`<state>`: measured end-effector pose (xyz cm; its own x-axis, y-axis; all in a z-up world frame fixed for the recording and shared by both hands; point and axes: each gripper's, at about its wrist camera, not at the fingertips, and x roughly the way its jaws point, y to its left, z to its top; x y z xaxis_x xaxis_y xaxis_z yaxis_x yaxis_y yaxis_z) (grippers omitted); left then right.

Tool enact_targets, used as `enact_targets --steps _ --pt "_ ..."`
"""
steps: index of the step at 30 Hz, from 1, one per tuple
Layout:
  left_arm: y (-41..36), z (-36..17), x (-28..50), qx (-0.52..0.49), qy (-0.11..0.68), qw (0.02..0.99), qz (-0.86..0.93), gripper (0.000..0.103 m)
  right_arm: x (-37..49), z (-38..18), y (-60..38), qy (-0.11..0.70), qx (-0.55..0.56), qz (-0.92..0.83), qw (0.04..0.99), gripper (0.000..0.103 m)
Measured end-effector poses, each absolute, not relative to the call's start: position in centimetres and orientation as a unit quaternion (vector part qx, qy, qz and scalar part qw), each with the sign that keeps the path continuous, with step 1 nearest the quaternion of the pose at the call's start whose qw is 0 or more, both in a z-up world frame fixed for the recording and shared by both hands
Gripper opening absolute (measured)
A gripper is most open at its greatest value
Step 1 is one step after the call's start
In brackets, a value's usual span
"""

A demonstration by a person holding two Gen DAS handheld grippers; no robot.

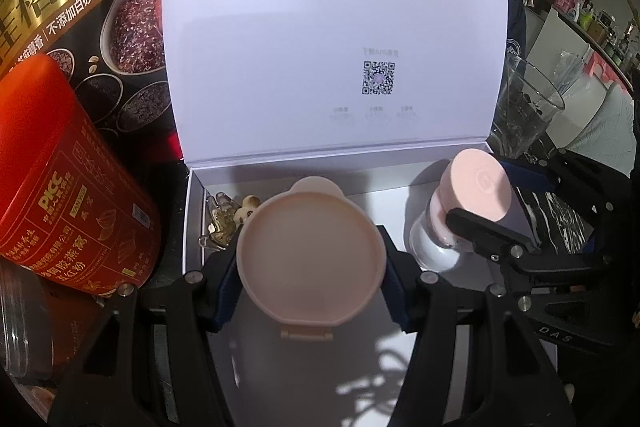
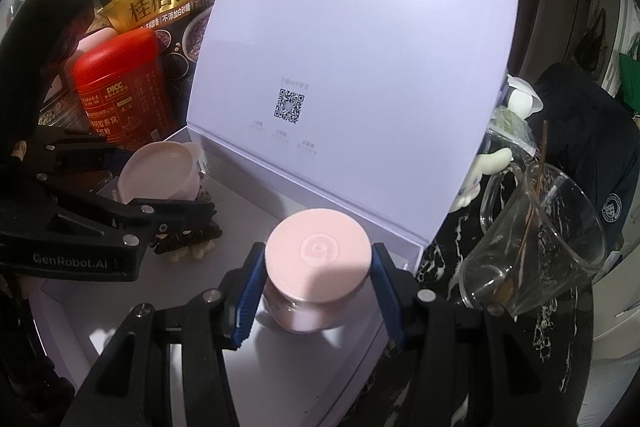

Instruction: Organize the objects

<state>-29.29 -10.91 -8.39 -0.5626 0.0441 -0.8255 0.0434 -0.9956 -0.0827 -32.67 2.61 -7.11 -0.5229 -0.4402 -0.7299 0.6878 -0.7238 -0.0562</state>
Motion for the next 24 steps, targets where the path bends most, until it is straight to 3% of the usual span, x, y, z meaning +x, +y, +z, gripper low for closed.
enact_targets --steps 24 --pt "-10.0 -8.2 -28.8 -0.466 -0.043 -0.012 0.884 0.058 -32.3 -7.2 4.0 0.179 0.363 -0.861 0.309 0.064"
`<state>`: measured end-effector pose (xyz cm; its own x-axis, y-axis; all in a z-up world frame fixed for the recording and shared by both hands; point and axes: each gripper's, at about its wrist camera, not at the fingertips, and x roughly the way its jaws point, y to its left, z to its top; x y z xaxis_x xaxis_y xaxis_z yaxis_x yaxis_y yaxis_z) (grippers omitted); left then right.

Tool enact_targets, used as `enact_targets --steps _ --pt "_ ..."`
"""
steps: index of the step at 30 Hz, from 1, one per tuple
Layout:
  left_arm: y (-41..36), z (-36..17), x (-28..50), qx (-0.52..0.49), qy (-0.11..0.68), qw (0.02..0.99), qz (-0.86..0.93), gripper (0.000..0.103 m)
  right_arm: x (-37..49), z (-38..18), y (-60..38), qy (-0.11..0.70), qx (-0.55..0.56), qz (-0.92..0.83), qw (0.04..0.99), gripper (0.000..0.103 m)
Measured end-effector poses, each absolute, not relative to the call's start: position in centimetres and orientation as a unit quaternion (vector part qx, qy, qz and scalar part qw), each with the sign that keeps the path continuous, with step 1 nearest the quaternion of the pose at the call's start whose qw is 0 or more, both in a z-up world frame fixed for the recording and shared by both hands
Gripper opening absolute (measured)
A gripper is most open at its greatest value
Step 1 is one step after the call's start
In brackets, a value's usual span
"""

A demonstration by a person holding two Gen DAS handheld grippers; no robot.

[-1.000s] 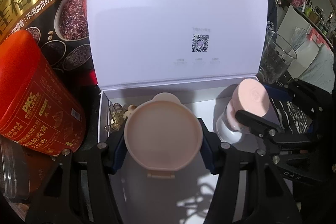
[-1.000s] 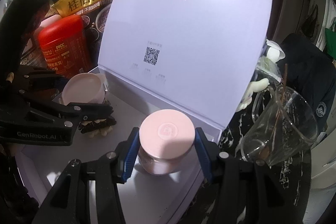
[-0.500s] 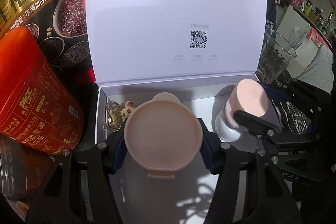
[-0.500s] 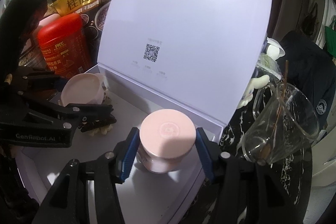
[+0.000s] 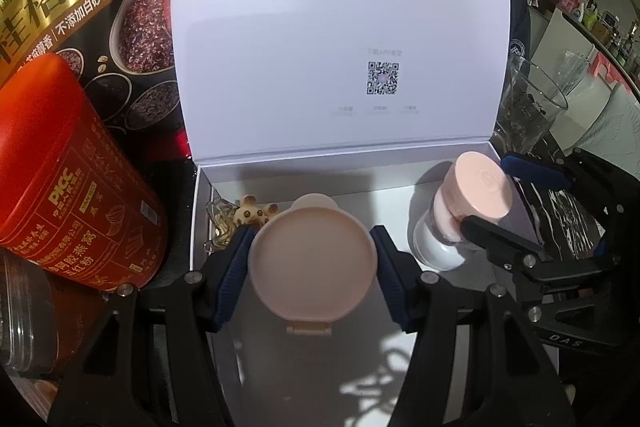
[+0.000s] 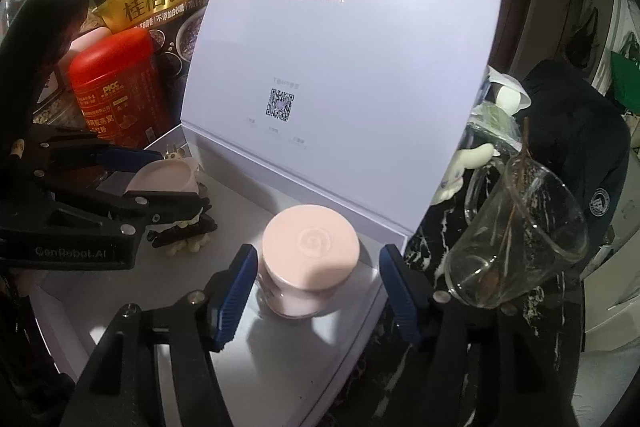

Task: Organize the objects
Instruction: 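Open left tool to release the pink cup while right tool releases the pink jar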

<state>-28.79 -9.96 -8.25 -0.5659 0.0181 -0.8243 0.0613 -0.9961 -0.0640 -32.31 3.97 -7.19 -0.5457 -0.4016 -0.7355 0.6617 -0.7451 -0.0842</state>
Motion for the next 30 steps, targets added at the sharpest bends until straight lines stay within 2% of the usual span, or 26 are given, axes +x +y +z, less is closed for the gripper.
enact_targets --steps 20,24,27,30 --pt "-8.0 -5.0 -25.9 0.438 0.040 0.019 -0.898 0.058 -28.9 -3.4 5.6 0.182 0.329 -0.877 0.298 0.064" --pt "-8.9 -4.7 -25.7 0.432 0.037 0.019 -0.901 0.058 -27.9 -2.7 5.9 0.182 0.323 -0.881 0.295 0.064" --pt "-9.1 -2.2 -26.3 0.427 0.036 0.019 -0.904 0.058 -27.1 -2.0 6.4 0.181 0.316 -0.884 0.293 0.064" --pt "-9.6 -2.8 -25.3 0.422 0.034 0.019 -0.906 0.058 -26.4 -1.4 6.9 0.181 0.310 -0.887 0.291 0.064"
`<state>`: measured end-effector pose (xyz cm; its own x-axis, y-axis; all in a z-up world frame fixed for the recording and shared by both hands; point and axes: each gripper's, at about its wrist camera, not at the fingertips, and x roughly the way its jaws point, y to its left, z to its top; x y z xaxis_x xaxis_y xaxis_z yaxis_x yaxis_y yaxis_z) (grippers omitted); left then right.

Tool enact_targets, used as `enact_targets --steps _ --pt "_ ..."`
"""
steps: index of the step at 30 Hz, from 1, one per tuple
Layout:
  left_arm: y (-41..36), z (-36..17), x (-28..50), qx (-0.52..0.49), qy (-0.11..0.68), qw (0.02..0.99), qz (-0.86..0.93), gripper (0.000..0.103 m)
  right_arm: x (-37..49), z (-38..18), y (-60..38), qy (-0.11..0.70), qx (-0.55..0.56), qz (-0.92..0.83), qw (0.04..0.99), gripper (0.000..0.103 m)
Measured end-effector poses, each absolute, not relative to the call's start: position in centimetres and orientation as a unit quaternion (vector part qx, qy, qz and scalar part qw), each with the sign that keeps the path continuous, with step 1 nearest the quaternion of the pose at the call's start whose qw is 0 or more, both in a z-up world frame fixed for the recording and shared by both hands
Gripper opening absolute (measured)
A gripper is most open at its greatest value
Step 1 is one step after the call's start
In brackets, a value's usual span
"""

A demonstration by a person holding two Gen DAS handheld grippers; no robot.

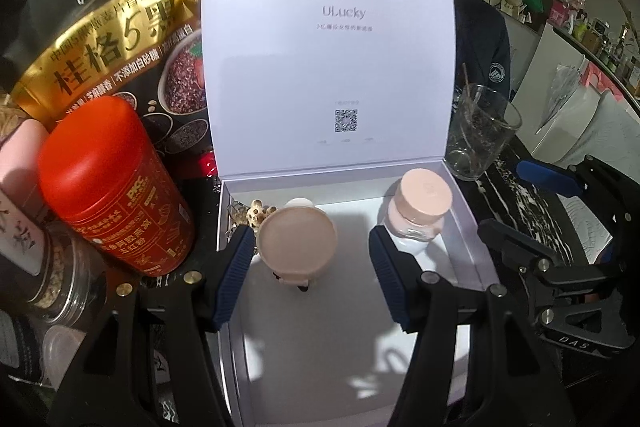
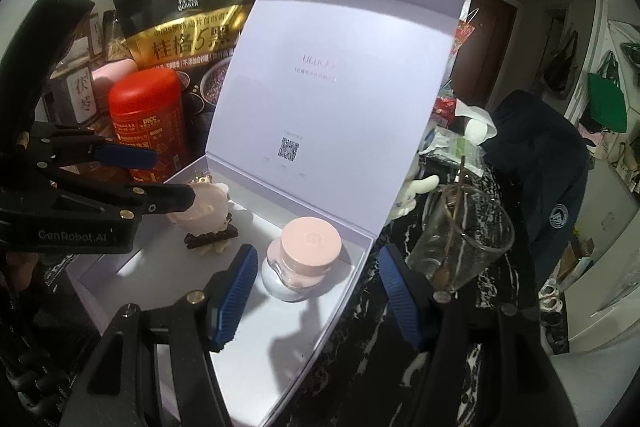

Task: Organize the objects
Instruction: 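Open left tool to release the pink cup while right tool releases the pink jar, then reach left tool toward black powder tin while right tool reaches white round jar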

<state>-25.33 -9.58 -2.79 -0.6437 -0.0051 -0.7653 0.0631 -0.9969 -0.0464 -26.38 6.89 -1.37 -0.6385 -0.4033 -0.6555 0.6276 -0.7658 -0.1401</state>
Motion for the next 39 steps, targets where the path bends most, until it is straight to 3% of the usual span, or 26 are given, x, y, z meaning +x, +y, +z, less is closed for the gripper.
enact_targets --steps 23,31,39 --pt "-8.1 1.8 -18.6 0.385 0.017 0.013 -0.923 0.070 -20.6 2.0 9.3 0.176 0.279 -0.904 0.271 0.067" --pt "-7.7 2.5 -16.9 0.374 0.017 0.012 -0.927 0.082 -18.7 2.4 10.2 0.172 0.274 -0.909 0.264 0.069" --pt "-6.9 2.6 -15.2 0.371 0.016 0.006 -0.928 0.085 -16.7 2.3 11.3 0.164 0.275 -0.913 0.255 0.072"
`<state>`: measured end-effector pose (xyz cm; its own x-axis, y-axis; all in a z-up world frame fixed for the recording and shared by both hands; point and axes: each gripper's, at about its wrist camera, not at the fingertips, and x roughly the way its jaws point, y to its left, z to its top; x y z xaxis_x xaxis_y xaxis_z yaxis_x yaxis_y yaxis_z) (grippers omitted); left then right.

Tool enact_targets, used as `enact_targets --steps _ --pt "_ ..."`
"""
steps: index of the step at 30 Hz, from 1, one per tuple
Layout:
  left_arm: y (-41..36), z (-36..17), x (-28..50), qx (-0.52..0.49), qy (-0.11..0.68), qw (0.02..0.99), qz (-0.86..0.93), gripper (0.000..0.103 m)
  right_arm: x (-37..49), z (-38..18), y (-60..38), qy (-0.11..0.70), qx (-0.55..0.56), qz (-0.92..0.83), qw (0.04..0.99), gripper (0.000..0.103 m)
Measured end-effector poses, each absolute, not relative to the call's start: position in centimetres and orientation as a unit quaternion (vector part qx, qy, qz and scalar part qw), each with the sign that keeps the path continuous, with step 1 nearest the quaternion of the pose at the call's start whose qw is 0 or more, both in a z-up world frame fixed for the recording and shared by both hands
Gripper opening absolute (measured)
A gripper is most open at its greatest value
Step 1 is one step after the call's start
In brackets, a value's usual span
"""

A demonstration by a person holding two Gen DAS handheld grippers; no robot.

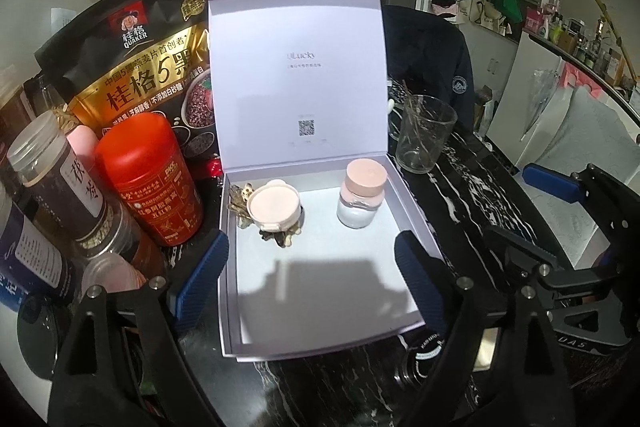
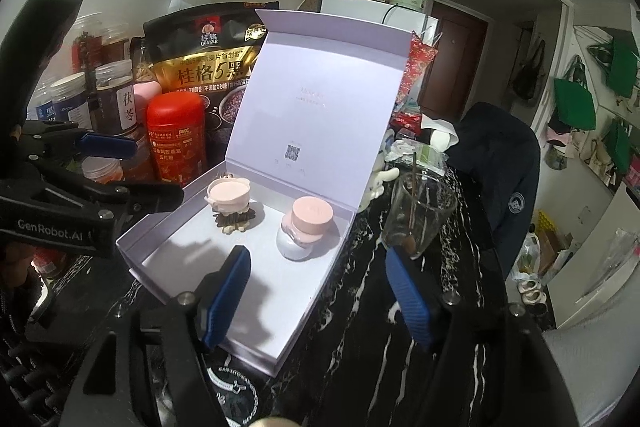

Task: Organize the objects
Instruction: 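Reach left tool toward black powder tin while right tool reaches white round jar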

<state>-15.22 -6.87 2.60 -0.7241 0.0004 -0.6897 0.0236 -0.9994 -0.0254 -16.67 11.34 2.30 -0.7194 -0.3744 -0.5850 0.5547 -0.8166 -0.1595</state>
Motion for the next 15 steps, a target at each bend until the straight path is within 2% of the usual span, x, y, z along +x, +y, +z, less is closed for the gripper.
enact_targets --steps 15 --pt "-4.3 2.1 -12.3 0.374 0.004 -0.018 -0.927 0.085 -13.5 1.5 13.7 0.152 0.284 -0.917 0.236 0.072"
